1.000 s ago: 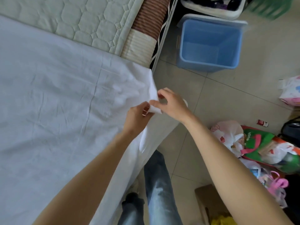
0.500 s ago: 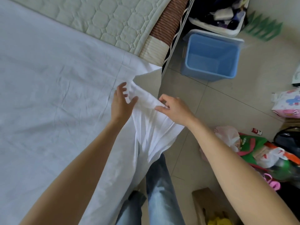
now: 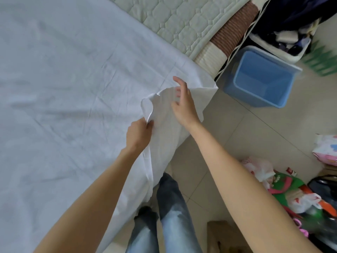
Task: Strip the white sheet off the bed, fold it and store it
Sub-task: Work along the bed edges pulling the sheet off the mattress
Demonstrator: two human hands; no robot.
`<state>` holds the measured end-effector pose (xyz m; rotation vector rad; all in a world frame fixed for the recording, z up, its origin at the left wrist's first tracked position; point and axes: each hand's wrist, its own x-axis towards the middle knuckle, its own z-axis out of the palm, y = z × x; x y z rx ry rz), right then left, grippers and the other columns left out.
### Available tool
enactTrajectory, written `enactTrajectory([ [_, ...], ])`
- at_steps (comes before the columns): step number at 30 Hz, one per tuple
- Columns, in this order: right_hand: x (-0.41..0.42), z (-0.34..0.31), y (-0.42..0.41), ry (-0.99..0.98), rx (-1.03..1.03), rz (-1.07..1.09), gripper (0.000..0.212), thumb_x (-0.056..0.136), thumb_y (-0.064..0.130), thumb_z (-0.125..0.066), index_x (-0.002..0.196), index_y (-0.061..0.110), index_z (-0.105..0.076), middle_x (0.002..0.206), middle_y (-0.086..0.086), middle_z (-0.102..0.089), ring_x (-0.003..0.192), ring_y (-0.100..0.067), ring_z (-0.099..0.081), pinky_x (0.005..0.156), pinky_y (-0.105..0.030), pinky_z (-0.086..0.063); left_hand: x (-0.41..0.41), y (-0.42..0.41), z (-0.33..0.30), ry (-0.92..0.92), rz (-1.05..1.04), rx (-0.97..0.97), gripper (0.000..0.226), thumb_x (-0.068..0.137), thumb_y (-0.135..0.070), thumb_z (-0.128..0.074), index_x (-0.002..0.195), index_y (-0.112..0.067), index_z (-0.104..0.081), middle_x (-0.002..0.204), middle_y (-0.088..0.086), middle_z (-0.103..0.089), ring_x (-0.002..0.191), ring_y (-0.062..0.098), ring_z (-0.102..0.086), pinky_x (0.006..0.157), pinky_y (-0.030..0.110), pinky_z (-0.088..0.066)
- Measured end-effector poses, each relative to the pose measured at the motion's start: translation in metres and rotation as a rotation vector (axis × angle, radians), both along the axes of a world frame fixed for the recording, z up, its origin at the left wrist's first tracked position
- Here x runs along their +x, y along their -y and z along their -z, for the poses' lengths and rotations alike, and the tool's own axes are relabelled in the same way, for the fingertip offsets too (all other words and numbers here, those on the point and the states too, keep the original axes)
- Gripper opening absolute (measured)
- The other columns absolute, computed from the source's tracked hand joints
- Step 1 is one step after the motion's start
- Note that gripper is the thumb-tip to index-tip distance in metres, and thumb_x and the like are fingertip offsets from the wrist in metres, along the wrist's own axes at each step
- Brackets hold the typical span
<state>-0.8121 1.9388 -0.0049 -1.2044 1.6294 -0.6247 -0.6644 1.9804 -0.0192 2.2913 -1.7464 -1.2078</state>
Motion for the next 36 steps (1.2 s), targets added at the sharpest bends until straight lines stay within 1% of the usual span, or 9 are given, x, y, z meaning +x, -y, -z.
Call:
enactTrajectory([
  [3,0.003,0.015,0.006,-0.440,-0.150,-0.589,0.089,0.072,-0.007,-0.053,0.145,0.036,-0.022,0.154,-0.003,-0.010,0.142,-0.024,-0.003,0.115,-0.042,-0.010,0.005,0.010,0.006,-0.023,0.056,0.010,0.041,0.098,-0.022,-0.042,0.060,-0.008,-0.034,0.065,0.007,-0.046,0.070,0.032,-0.046,0.058,0.031,-0.024],
  [5,0.006,0.022,0.015,-0.490,-0.159,-0.720,0.078,0.079,0.017,-0.066,0.143,0.036,-0.026,0.147,0.001,-0.030,0.139,-0.021,-0.015,0.112,-0.044,-0.013,0.007,0.014,0.012,-0.064,0.082,0.028,0.046,0.098,-0.023,-0.044,0.055,-0.014,-0.029,0.055,0.001,-0.038,0.062,0.025,-0.040,0.049,0.032,-0.019],
  [8,0.011,0.028,0.036,-0.484,-0.213,-0.701,0.014,0.086,0.033,-0.063,0.083,0.022,-0.055,0.079,0.011,-0.052,0.101,-0.024,-0.045,0.081,-0.032,-0.029,0.011,0.010,0.028,-0.189,-0.026,0.058,0.038,0.094,-0.032,-0.051,0.061,-0.016,-0.042,0.059,-0.001,-0.048,0.063,0.024,-0.049,0.049,0.025,-0.032],
  [12,0.013,0.037,0.067,-0.507,-0.203,-0.362,0.040,0.087,0.030,-0.061,0.060,0.015,-0.036,0.071,0.003,-0.043,0.072,-0.021,-0.044,0.058,-0.030,-0.022,0.018,-0.026,0.051,-0.362,-0.101,0.310,0.035,0.083,-0.039,-0.065,0.110,-0.019,-0.060,0.102,-0.004,-0.066,0.091,0.018,-0.064,0.077,0.032,-0.052],
  [17,0.020,0.045,0.096,-0.526,-0.187,-0.183,0.024,0.084,0.022,-0.059,0.070,0.003,-0.056,0.075,-0.008,-0.056,0.070,-0.026,-0.054,0.054,-0.032,-0.032,0.015,-0.064,0.061,-0.244,-0.116,0.451,0.036,0.099,-0.034,-0.035,0.121,-0.012,-0.055,0.114,0.009,-0.062,0.099,0.028,-0.057,0.082,0.029,-0.042],
  [22,0.018,0.064,0.105,-0.563,-0.128,-0.111,0.017,0.089,0.019,-0.054,0.077,0.007,-0.054,0.087,-0.014,-0.065,0.085,-0.030,-0.057,0.063,-0.031,-0.032,0.072,-0.027,0.036,-0.036,-0.255,0.185,0.023,0.095,-0.024,-0.040,0.087,-0.011,-0.057,0.090,0.017,-0.062,0.088,0.036,-0.057,0.068,0.035,-0.038],
  [28,0.042,0.066,0.140,-0.420,-0.140,-0.078,0.046,0.092,0.017,-0.051,0.135,0.008,-0.036,0.125,-0.015,-0.052,0.114,-0.028,-0.050,0.079,-0.026,-0.035,0.129,0.060,0.038,0.199,-0.268,-0.130,0.021,0.091,-0.023,-0.041,0.074,-0.014,-0.051,0.074,0.017,-0.058,0.074,0.038,-0.052,0.059,0.033,-0.034],
  [32,0.058,0.082,0.149,-0.407,-0.097,-0.293,0.079,0.092,0.015,-0.053,0.148,0.004,0.002,0.155,-0.018,-0.002,0.143,-0.025,-0.009,0.108,-0.027,-0.021,0.125,0.064,0.080,0.152,-0.310,0.001,0.022,0.095,-0.023,-0.040,0.105,-0.011,-0.055,0.091,0.019,-0.061,0.090,0.039,-0.055,0.065,0.032,-0.033],
  [36,0.064,0.089,0.126,-0.444,-0.162,-0.402,0.057,0.092,0.017,-0.051,0.143,0.002,-0.028,0.150,-0.015,-0.027,0.138,-0.028,-0.025,0.111,-0.034,-0.023,0.123,0.058,0.089,0.054,-0.361,-0.059,0.035,0.095,-0.025,-0.044,0.129,-0.015,-0.044,0.120,0.013,-0.059,0.110,0.032,-0.052,0.079,0.033,-0.036],
])
